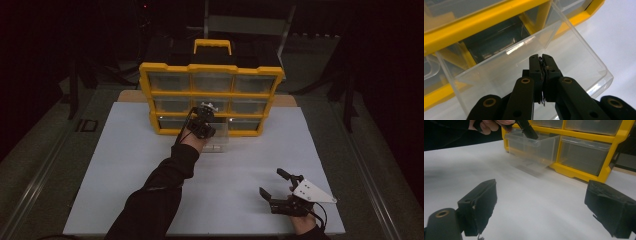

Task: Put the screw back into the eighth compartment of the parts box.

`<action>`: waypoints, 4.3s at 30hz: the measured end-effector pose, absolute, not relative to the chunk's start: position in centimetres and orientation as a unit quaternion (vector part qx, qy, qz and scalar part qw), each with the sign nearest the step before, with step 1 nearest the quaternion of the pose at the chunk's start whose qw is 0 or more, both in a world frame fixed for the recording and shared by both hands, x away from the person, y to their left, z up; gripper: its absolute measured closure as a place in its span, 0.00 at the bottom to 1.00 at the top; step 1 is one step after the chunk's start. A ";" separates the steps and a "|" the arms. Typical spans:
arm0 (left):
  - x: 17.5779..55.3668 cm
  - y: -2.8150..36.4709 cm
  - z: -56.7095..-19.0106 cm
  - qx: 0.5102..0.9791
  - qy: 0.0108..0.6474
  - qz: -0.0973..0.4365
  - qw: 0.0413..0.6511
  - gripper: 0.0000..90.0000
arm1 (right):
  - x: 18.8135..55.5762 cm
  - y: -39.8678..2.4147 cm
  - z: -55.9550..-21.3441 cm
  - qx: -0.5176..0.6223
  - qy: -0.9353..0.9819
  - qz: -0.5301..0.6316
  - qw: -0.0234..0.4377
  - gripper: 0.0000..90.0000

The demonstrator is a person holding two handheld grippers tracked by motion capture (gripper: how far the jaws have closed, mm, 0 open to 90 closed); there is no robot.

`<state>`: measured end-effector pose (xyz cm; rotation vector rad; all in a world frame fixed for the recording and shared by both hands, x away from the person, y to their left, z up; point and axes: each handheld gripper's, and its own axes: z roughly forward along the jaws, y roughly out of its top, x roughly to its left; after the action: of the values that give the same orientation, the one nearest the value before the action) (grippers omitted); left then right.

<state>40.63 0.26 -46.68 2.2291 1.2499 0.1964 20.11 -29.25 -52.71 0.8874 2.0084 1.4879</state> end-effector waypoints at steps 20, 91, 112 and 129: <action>39.3 1.0 -44.1 0.828 0.456 0.082 0.315 0.30 | 20.1 -29.3 -52.7 0.325 0.734 0.545 0.242 0.12; 24.6 18.2 -47.2 0.814 0.225 0.038 0.534 0.00 | 20.1 -29.0 -52.8 0.325 0.737 0.538 0.247 0.12; 23.0 20.2 -49.5 0.799 0.237 0.057 0.550 0.00 | 20.1 -29.0 -52.8 0.323 0.739 0.536 0.249 0.12; 22.1 21.3 -52.4 0.790 0.260 0.073 0.550 0.00 | 20.2 -28.9 -52.8 0.322 0.740 0.536 0.249 0.12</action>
<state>22.13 21.35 -52.39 1.8712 0.6149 0.1724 20.16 -28.86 -52.84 0.8773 2.0156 1.4604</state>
